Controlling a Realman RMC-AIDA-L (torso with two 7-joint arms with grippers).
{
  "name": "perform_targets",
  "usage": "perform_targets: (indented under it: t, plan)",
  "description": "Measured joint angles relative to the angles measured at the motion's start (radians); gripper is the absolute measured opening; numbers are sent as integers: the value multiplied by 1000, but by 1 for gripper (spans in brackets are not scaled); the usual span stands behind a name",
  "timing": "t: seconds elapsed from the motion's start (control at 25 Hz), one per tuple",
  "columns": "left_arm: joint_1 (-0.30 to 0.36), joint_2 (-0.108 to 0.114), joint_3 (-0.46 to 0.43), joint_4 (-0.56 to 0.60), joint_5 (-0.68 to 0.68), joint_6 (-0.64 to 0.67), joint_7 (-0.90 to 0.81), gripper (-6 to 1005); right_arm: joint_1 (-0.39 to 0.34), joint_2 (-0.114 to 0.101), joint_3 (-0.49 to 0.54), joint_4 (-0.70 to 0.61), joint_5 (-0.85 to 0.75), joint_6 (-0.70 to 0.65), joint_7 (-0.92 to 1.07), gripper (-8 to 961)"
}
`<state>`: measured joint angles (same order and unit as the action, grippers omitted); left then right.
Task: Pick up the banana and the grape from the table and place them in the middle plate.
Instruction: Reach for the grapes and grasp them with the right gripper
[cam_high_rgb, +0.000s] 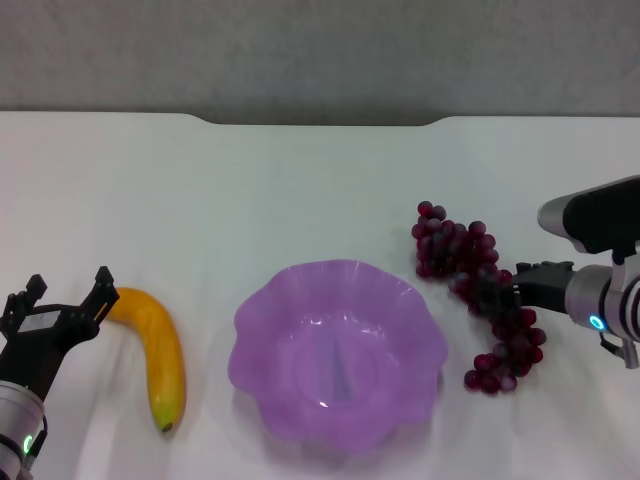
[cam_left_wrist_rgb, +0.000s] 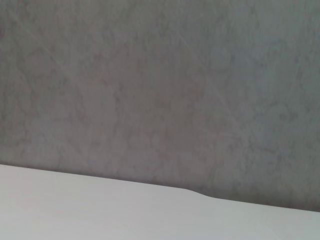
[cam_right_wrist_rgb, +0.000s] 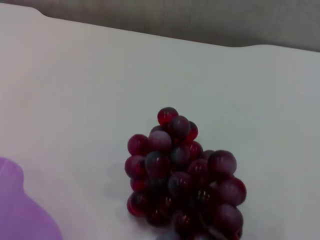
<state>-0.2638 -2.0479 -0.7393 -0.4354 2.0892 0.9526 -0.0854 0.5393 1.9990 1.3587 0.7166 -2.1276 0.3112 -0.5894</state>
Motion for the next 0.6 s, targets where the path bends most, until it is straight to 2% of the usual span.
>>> perform_targets:
  t: [0.44, 0.56, 0.6]
  plan:
    - [1, 0, 0, 0, 0, 0, 0, 918, 3, 1, -4, -6, -3, -1, -6, 660]
    - [1, 0, 0, 0, 0, 0, -1, 918, 3, 1, -7, -10, -4, -1, -6, 456]
    - [1, 0, 0, 0, 0, 0, -1, 918, 3, 1, -7, -12, -4, -1, -6, 446]
